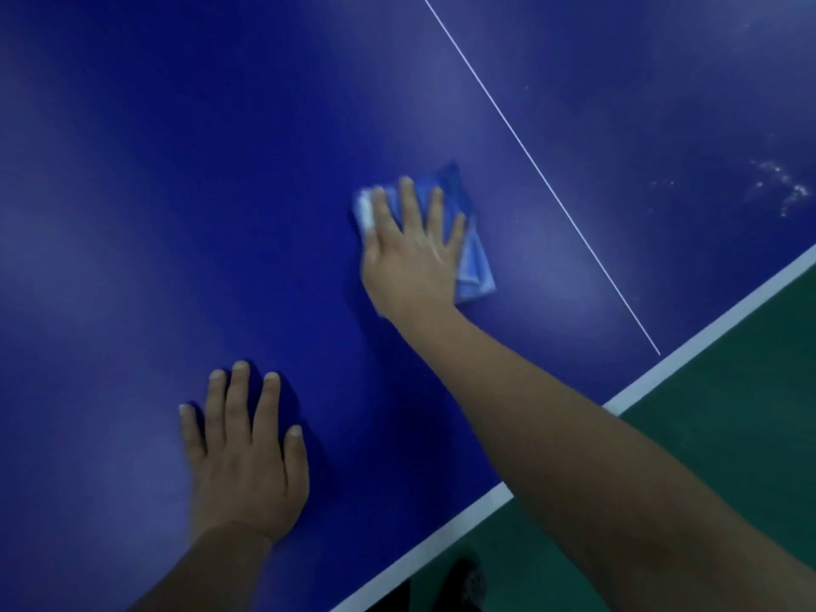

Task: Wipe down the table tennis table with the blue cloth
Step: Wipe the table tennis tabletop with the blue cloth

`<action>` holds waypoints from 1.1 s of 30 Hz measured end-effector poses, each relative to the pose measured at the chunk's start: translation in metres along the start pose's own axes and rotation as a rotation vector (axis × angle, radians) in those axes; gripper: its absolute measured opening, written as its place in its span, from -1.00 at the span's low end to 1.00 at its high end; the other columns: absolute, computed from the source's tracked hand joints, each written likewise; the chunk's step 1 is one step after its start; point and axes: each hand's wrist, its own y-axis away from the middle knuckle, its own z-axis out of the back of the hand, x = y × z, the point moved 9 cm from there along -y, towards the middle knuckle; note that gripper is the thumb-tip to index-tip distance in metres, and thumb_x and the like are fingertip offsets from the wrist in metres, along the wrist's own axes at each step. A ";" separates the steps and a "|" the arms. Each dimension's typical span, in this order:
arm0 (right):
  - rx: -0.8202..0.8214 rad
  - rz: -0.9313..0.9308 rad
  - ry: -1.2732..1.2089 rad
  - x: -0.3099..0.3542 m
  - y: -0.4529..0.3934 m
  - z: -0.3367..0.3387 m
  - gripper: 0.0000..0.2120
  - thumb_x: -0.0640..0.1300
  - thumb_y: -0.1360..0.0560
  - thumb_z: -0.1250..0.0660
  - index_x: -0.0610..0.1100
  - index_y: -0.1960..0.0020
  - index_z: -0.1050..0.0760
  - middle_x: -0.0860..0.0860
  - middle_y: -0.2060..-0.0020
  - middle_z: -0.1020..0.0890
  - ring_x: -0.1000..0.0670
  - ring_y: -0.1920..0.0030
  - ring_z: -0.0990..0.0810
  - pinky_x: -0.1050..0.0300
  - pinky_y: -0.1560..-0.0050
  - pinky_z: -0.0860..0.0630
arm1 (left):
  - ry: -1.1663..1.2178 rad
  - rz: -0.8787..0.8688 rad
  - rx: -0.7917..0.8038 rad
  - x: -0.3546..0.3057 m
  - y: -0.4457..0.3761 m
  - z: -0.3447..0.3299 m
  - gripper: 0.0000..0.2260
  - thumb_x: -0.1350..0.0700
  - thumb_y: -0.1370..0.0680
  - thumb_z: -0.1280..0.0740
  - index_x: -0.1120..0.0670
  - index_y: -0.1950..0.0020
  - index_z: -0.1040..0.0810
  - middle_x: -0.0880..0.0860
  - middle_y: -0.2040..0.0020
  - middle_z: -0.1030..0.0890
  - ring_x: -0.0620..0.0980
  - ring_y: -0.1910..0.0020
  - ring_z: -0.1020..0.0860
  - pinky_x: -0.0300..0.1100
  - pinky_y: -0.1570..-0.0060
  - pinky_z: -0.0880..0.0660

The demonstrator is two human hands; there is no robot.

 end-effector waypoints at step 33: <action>-0.006 -0.515 0.067 -0.245 0.087 0.052 -0.48 0.08 -0.67 0.06 0.12 -0.62 -0.01 0.02 -0.63 -0.01 -0.18 -0.61 0.04 -0.33 -0.53 0.08 | 0.098 0.023 0.042 -0.008 0.002 0.014 -0.39 -0.10 -0.57 0.04 0.20 -0.52 -0.31 0.23 -0.56 -0.19 0.19 -0.58 -0.02 0.22 -0.51 0.16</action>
